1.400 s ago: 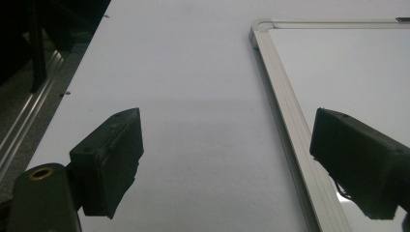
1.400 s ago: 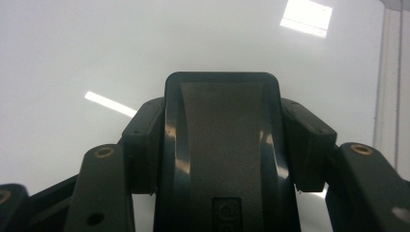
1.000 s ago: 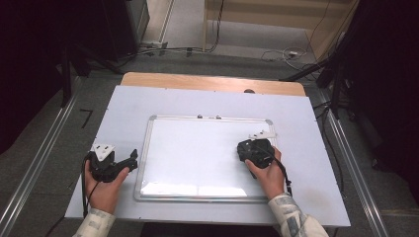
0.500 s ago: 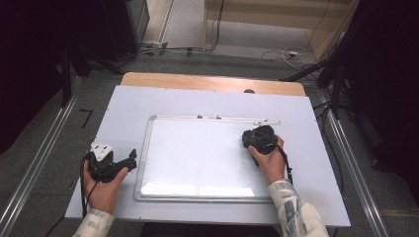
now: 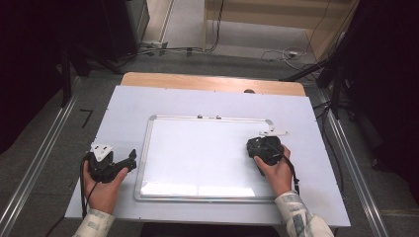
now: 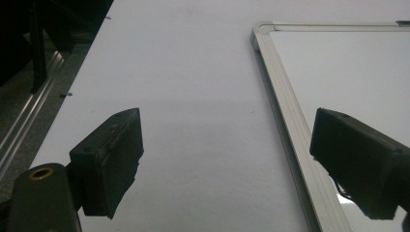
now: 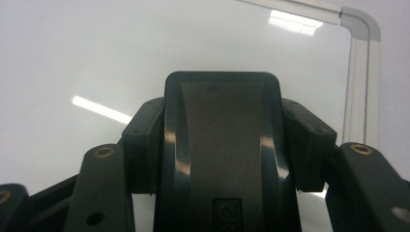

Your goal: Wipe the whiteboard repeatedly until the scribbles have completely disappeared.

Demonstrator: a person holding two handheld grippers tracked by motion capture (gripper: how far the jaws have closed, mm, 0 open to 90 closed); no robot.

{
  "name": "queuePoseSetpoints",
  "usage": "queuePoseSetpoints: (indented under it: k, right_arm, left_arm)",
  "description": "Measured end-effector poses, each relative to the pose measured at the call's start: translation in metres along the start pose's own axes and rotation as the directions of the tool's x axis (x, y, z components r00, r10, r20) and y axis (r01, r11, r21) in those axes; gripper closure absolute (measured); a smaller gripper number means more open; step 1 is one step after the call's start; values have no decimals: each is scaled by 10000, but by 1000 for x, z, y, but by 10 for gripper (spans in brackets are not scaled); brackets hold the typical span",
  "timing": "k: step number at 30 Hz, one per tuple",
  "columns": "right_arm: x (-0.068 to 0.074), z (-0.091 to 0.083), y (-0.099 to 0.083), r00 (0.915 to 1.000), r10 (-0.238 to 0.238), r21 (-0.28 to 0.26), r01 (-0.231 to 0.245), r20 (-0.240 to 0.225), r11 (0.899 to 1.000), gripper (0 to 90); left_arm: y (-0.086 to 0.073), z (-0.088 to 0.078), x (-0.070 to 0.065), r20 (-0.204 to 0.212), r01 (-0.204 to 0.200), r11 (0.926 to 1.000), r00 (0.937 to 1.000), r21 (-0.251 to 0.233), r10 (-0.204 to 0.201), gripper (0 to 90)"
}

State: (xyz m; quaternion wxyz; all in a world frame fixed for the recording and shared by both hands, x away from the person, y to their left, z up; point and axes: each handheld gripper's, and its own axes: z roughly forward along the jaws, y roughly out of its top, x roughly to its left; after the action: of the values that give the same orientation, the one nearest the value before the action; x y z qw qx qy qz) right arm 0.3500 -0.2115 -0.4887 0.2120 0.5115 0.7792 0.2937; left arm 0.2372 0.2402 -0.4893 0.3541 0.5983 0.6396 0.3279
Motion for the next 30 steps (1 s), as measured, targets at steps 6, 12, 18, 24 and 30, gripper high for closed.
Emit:
queuePoseSetpoints:
  k: [6, 12, 18, 24, 30]
  right_arm:
    - [13, -11, -12, 9993, -352, -35, 351, -116, 9994, 390]
    - [11, -25, -8, 9995, -252, -426, 244, -182, 9988, 391]
    - [6, -38, -6, 9994, 14, -665, -36, -339, 9978, 391]
    - [-1, -52, -1, 9986, 362, -1079, -401, -382, 9933, 391]
    - [-14, -64, 3, 9969, 739, -1402, -767, -252, 9871, 391]
  left_arm:
    - [0, 1, 0, -17, -20, 10000, 10000, 49, 21, 125]
    - [0, 2, 0, 18, -6, 10000, 10000, 35, 6, 125]
    - [1, 1, -1, 16, -12, 10000, 10000, 18, 12, 124]
    - [1, 1, 0, 25, -5, 10000, 10000, -5, 5, 125]
    - [1, 0, 0, 22, -10, 10000, 10000, -15, 10, 124]
